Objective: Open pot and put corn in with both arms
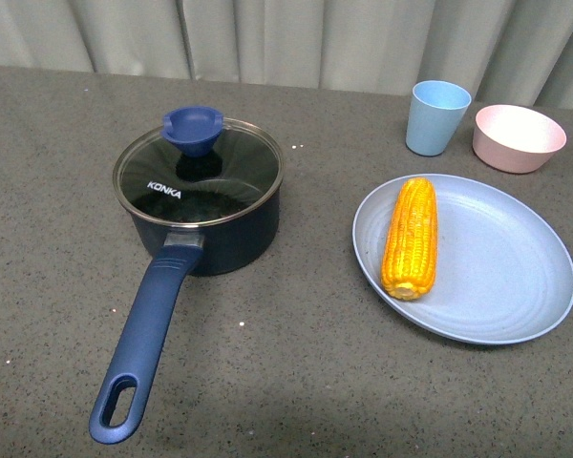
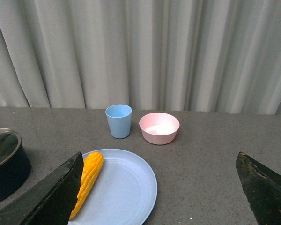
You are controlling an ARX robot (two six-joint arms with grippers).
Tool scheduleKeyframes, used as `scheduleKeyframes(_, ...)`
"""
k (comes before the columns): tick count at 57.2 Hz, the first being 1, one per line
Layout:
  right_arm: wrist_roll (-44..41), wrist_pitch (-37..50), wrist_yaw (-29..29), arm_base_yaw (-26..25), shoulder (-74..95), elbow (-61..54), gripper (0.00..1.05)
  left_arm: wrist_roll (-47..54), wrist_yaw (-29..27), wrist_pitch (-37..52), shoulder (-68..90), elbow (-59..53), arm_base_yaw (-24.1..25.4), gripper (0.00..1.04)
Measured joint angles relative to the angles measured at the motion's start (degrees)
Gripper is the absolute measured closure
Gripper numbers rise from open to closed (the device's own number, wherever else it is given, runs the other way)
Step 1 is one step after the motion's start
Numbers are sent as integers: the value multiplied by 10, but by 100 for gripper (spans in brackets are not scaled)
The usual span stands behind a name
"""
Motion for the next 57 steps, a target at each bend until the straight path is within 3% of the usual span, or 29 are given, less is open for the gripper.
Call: scheduleKeyframes(57, 0, 0, 0, 0, 0, 0, 9, 0, 0, 0, 0, 0, 0, 7)
